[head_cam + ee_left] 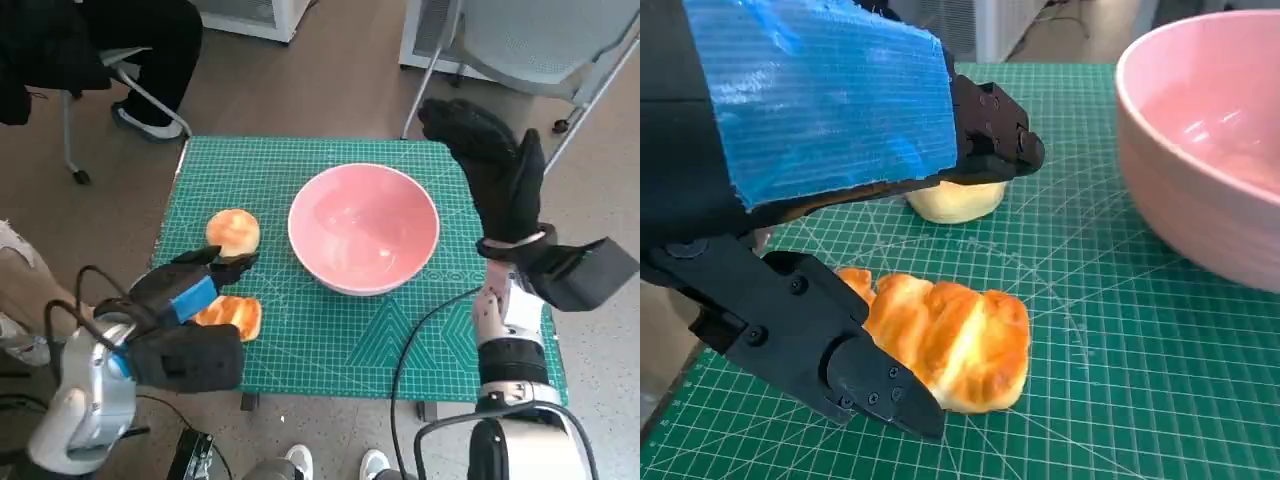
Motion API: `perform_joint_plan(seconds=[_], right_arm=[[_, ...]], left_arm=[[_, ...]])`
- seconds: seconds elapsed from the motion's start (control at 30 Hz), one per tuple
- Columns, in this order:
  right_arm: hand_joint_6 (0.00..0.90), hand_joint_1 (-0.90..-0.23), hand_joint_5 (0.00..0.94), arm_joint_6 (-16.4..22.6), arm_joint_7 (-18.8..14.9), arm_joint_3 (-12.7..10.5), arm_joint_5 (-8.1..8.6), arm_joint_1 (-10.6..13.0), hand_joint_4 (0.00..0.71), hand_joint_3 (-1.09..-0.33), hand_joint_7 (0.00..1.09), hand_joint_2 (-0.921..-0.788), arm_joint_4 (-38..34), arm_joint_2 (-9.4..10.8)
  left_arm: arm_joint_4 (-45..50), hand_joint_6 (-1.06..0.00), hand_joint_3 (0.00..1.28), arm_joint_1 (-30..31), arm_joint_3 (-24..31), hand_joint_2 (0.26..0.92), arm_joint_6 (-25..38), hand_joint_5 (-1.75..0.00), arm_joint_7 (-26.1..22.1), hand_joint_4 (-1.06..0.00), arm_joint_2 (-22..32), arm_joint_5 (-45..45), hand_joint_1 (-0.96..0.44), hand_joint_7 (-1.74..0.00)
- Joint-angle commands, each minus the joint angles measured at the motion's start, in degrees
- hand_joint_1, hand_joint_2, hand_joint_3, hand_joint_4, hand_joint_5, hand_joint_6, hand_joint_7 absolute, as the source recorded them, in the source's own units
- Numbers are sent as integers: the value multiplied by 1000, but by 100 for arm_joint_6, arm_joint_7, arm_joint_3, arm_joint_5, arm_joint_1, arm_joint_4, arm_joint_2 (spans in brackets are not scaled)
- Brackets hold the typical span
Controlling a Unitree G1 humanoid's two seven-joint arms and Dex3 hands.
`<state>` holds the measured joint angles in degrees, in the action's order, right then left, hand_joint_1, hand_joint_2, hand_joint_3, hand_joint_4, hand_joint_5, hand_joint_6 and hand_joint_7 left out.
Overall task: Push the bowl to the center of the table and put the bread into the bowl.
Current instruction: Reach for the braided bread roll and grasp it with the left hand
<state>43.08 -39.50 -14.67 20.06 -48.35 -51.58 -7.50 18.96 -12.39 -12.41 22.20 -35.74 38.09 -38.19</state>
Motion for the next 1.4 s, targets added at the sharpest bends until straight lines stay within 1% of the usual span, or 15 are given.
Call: perform_joint_plan(seconds=[0.03,0.53,0.97,1.4], right_arm=[[83,-689,0,-71,-50,21,3,163,159,-771,417,-921,47,-46],[57,-679,1,-43,-19,39,-33,160,159,-781,456,-921,32,-76],[42,-680,0,-74,-75,29,-3,130,160,-781,475,-921,-13,-100],[32,-682,0,-130,-153,8,49,140,159,-782,493,-921,22,-120]], left_arm=[[-171,-302,0,-89,-101,634,-24,-5,80,-177,-77,-95,-196,-5],[-340,-318,0,-180,-304,634,258,-6,-33,-203,-172,-252,-216,-5],[-624,-324,0,-253,-454,633,342,-6,20,-232,-308,-326,-149,-3],[-918,-357,4,-320,-614,639,382,-10,68,-275,-410,-409,-113,-12]])
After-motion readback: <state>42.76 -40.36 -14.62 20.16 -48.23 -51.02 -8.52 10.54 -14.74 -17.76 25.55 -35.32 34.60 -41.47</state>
